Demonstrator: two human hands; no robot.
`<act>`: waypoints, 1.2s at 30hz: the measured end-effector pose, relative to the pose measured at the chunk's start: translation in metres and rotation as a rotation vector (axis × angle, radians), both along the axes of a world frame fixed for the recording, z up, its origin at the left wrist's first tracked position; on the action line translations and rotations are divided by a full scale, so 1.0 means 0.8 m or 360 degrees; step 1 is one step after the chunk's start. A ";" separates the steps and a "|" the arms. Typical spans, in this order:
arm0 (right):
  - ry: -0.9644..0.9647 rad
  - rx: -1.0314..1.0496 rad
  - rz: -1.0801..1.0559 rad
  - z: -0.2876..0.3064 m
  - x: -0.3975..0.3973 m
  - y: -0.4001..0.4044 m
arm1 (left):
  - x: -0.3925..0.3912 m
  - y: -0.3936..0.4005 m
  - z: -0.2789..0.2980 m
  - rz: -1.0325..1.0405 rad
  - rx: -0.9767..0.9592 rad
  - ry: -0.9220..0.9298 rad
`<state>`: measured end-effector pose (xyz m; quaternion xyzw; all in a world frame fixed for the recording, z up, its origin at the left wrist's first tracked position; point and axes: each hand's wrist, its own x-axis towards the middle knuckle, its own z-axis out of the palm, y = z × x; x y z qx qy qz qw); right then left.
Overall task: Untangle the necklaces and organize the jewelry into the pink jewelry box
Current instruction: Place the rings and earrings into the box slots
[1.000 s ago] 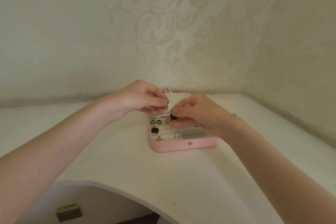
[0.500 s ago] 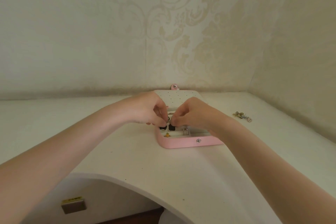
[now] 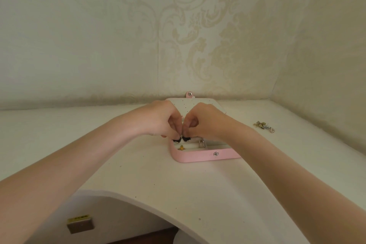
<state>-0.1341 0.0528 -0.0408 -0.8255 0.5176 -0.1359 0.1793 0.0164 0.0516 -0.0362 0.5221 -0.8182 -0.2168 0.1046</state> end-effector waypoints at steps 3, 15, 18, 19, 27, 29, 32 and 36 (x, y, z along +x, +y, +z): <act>-0.0016 -0.0064 0.0042 -0.001 -0.001 0.004 | 0.000 0.000 0.001 -0.0015 -0.0007 -0.0024; -0.0370 -0.0124 -0.0254 0.017 -0.058 -0.007 | -0.021 -0.015 0.007 0.0010 -0.0187 0.0232; -0.0069 -0.0280 -0.0560 0.012 -0.111 -0.020 | -0.045 -0.018 0.006 -0.0074 -0.0187 0.0288; 0.0044 -0.0323 -0.0665 0.006 -0.129 -0.026 | -0.053 -0.019 0.005 -0.0106 -0.0181 0.0288; 0.0188 -0.0223 -0.0732 -0.036 -0.190 -0.024 | -0.081 -0.015 0.004 -0.0254 -0.0184 0.0238; 0.0052 -0.0219 -0.0747 -0.033 -0.189 -0.023 | -0.083 -0.015 0.004 -0.0251 -0.0183 0.0230; -0.0099 -0.0130 -0.0742 -0.024 -0.184 -0.023 | -0.087 -0.012 0.005 -0.0236 -0.0214 0.0227; -0.0254 -0.0078 -0.0774 -0.007 -0.181 -0.021 | -0.090 -0.009 0.006 -0.0220 -0.0236 0.0236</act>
